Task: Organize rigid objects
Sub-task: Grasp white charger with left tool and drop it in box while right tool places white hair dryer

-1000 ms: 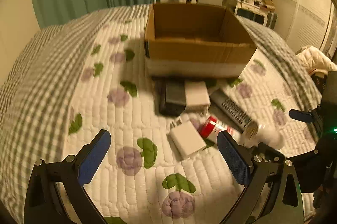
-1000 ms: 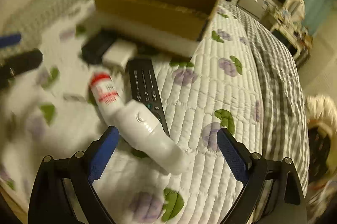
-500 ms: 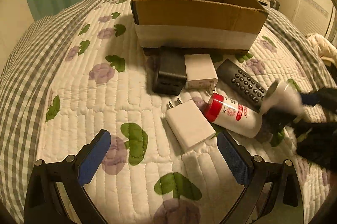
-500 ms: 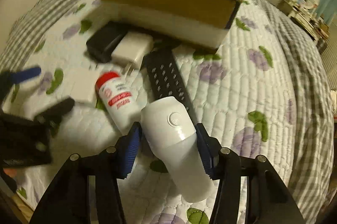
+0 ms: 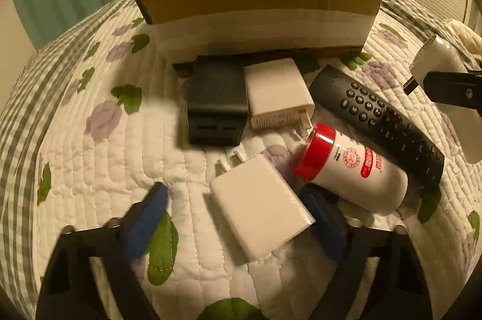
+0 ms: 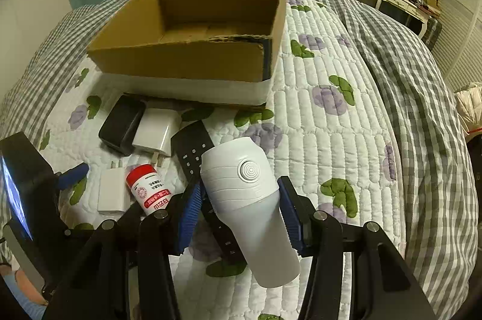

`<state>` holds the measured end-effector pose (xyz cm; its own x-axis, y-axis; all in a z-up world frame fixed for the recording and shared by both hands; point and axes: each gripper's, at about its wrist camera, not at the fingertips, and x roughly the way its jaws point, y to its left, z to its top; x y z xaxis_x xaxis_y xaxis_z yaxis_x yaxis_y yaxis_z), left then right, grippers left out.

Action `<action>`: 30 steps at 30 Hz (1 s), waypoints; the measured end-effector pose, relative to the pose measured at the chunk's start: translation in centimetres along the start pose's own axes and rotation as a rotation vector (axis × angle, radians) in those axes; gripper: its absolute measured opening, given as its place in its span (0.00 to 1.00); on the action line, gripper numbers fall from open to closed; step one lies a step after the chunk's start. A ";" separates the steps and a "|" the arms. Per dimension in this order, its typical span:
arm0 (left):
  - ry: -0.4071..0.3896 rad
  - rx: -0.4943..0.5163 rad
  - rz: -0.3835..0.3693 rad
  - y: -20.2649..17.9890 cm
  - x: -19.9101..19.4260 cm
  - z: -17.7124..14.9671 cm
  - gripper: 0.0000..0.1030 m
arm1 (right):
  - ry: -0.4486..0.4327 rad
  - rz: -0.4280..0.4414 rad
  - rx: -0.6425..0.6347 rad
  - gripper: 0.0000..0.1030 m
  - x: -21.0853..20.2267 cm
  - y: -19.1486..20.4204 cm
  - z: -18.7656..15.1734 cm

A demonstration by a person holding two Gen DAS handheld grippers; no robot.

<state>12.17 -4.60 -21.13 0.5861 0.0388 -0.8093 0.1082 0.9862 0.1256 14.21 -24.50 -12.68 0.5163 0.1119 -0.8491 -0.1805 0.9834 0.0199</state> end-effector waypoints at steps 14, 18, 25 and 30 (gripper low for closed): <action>-0.058 -0.016 -0.114 1.1 -7.2 1.1 0.39 | -0.082 0.022 -0.008 0.48 -4.6 1.2 -0.1; -0.062 -0.044 -0.134 1.8 -8.5 1.4 0.39 | -0.105 0.031 0.001 0.48 -6.0 0.9 -0.2; -0.075 -0.079 -0.128 2.9 -10.1 1.8 0.39 | -0.129 0.052 0.031 0.48 -6.8 0.3 0.0; -0.113 -0.081 -0.133 3.2 -11.8 3.5 0.39 | -0.134 0.070 0.018 0.48 -7.1 0.7 0.5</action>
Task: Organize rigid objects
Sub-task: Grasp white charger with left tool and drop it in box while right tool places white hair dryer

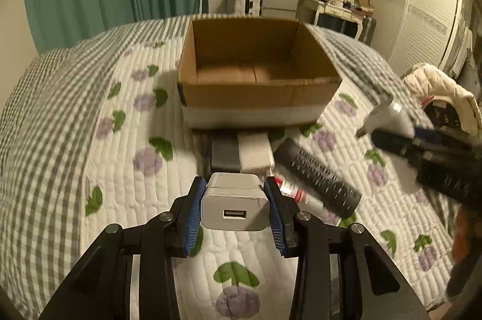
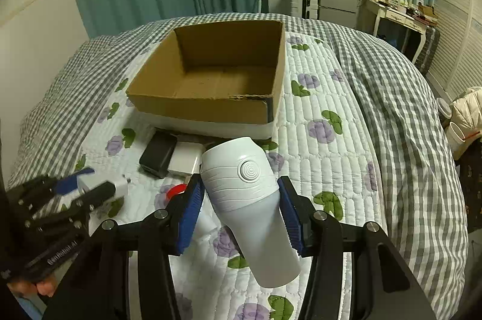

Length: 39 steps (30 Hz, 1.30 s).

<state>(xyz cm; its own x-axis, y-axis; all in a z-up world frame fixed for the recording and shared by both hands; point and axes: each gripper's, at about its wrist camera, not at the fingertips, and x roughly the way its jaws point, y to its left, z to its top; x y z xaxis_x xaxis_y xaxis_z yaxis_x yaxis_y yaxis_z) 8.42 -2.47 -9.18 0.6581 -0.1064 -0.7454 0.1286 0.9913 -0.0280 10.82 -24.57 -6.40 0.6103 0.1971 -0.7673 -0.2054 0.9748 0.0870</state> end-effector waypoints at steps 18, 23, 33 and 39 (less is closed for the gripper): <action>-0.174 0.062 -0.011 0.0 -0.4 15.9 0.39 | -0.164 -0.004 -0.097 0.48 -1.4 0.9 14.4; -0.115 0.060 0.002 0.9 3.9 17.6 0.39 | -0.156 -0.003 -0.116 0.48 1.6 1.1 17.2; -0.098 0.075 -0.012 2.1 10.7 16.1 0.39 | -0.085 0.008 -0.095 0.48 9.7 -0.6 16.9; -0.077 0.120 0.003 1.3 13.1 15.5 0.39 | -0.058 0.021 -0.086 0.48 13.0 -1.0 17.3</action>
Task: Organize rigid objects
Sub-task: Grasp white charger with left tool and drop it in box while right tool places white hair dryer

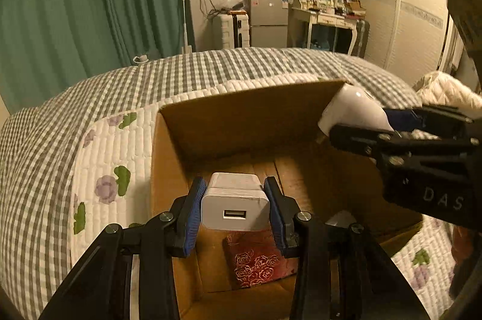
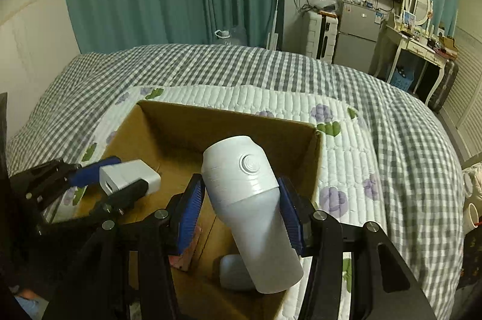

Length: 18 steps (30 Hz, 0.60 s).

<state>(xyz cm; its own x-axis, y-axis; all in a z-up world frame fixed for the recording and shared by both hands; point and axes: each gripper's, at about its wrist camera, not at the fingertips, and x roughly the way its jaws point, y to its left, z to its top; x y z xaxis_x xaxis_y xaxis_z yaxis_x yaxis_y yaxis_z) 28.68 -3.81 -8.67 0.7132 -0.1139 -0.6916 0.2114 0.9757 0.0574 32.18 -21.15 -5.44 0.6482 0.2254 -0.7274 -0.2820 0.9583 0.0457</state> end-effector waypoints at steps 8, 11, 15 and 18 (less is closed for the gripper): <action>-0.001 0.004 0.022 -0.6 -0.2 0.2 0.68 | -0.022 0.021 0.054 0.67 0.2 -0.6 0.6; -0.001 -0.022 0.007 -0.4 -1.3 0.7 0.68 | -0.048 0.017 0.080 0.68 -1.2 -1.2 0.8; -0.030 -0.019 0.018 -0.6 -4.3 1.4 0.71 | -0.075 -0.022 0.077 0.68 -4.5 -1.8 1.3; -0.070 -0.017 0.030 -0.8 -7.5 1.6 0.80 | -0.105 -0.052 0.065 0.75 -7.9 -1.9 1.5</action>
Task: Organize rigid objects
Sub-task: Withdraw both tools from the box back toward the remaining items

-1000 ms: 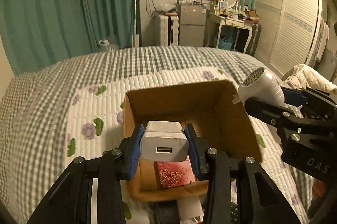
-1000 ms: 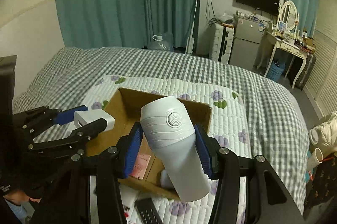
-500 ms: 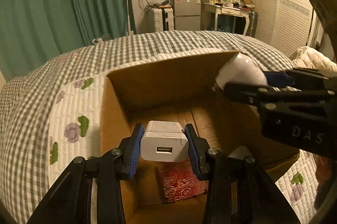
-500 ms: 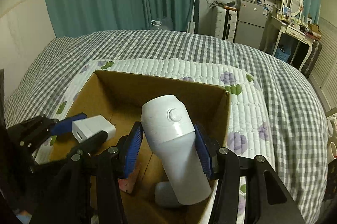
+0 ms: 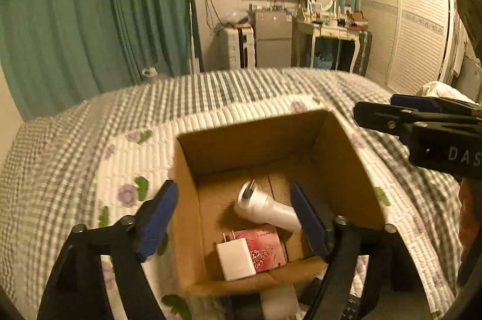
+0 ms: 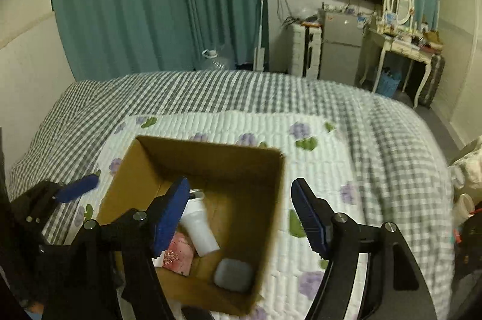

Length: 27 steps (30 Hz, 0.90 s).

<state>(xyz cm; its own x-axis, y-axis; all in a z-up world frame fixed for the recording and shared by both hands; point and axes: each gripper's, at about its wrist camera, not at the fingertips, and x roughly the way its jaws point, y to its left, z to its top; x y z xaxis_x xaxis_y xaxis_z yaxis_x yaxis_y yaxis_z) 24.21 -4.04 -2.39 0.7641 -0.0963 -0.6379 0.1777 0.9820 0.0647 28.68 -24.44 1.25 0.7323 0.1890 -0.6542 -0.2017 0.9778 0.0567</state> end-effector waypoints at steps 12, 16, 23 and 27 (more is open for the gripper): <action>-0.110 -0.016 -0.013 -0.6 -14.1 -1.7 0.98 | -0.078 -0.052 -0.038 0.84 -15.4 2.0 -3.3; -0.110 -0.043 -0.003 -0.1 -16.5 -3.8 0.98 | -0.082 -0.049 -0.045 0.84 -18.0 3.4 -6.1; -0.053 -0.146 -0.005 2.9 -16.4 -8.9 0.98 | 0.015 0.053 -0.031 0.84 -15.9 5.8 -12.5; -0.015 -0.138 0.029 3.4 -13.9 -11.6 0.98 | 0.084 0.074 -0.086 0.84 -12.0 7.6 -16.1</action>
<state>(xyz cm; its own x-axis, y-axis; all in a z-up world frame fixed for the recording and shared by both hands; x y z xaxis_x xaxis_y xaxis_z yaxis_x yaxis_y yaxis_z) 6.97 2.51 -2.23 0.7770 -0.0688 -0.6257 0.0689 0.9973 -0.0242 7.91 -20.68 -2.59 0.6572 0.2481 -0.7117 -0.3101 0.9496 0.0447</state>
